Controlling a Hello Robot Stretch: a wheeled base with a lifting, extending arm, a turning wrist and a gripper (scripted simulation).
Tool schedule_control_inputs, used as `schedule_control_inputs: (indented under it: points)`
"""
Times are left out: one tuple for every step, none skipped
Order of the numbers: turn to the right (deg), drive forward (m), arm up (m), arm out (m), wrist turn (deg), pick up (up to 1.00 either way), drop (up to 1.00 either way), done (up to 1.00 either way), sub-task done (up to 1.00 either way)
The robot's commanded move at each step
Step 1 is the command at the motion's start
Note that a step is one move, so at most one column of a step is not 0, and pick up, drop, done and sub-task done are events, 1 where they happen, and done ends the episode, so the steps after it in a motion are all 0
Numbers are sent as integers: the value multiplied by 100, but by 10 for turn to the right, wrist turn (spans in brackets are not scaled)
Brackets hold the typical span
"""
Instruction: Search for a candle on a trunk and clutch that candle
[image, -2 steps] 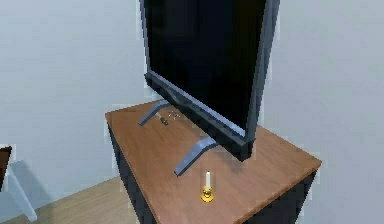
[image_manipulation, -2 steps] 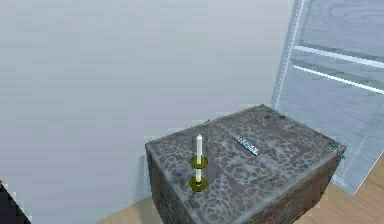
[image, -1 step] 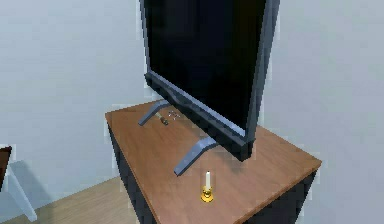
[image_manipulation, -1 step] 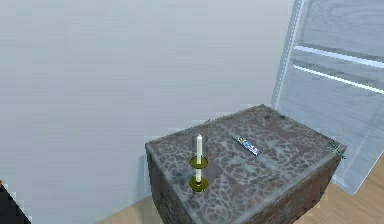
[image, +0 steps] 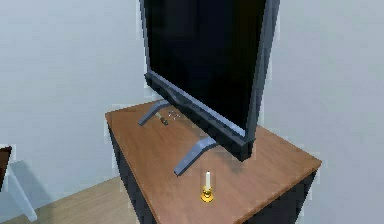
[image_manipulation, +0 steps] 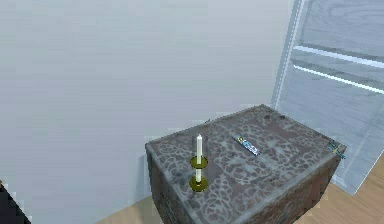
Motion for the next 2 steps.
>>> schedule_control_inputs:
  points:
    - [0,0,0,34,0,0,0,0,0]
    - [0,0,0,0,450,0,0,0,0]
